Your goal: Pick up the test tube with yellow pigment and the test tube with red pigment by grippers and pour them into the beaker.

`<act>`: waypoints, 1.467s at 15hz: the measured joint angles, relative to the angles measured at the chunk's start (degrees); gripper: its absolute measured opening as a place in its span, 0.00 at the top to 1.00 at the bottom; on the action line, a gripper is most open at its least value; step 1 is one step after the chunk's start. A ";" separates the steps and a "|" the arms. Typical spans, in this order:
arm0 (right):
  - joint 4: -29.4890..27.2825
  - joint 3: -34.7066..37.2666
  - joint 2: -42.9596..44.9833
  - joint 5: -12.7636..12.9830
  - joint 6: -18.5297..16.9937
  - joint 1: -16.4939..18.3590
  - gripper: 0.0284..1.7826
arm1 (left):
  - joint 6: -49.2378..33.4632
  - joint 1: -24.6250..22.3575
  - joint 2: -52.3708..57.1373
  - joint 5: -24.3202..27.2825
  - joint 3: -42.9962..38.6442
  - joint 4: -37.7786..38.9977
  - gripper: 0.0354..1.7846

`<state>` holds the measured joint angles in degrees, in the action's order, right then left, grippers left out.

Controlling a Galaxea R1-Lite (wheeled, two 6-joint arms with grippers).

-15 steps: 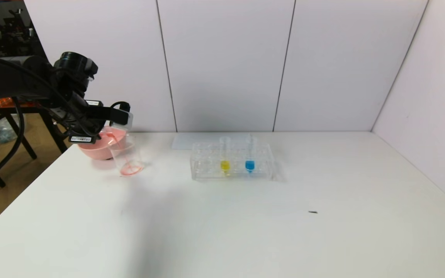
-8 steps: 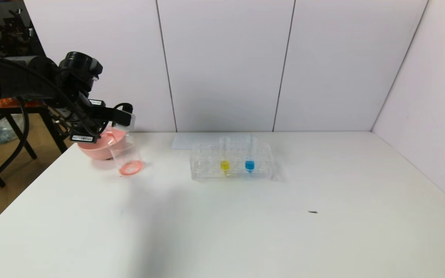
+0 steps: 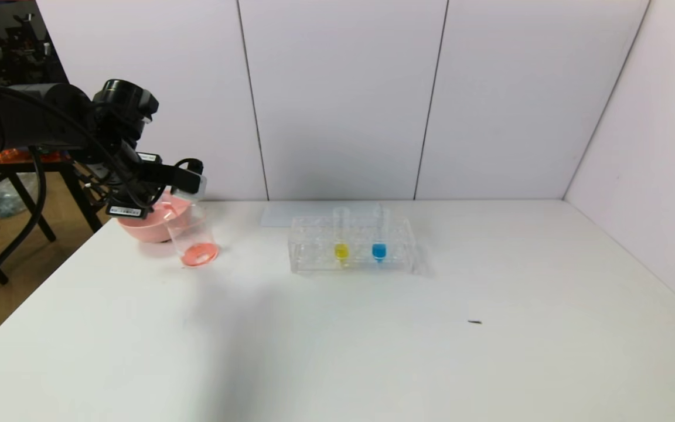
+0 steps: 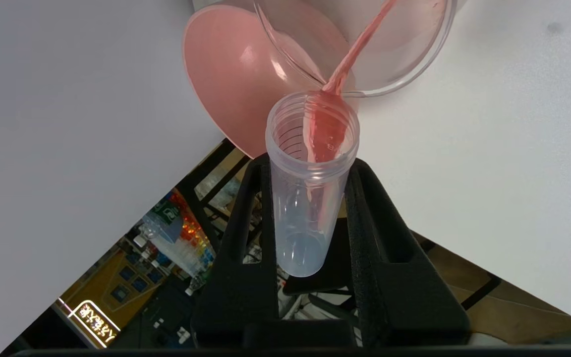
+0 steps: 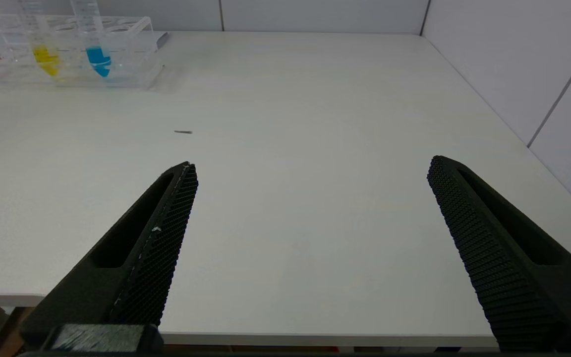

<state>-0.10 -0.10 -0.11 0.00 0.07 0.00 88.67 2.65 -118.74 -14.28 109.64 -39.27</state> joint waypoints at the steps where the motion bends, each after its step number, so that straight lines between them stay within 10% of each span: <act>1: 0.00 0.00 0.00 0.00 0.00 0.00 0.05 | 0.20 0.16 0.00 -0.61 0.39 -0.65 0.77; 22: 0.00 0.00 0.00 0.00 0.00 0.00 0.05 | 3.33 2.36 -0.83 -10.67 2.93 -3.16 0.77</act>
<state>-0.10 -0.10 -0.11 0.00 0.07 0.00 92.00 5.01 -119.57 -24.94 112.57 -42.42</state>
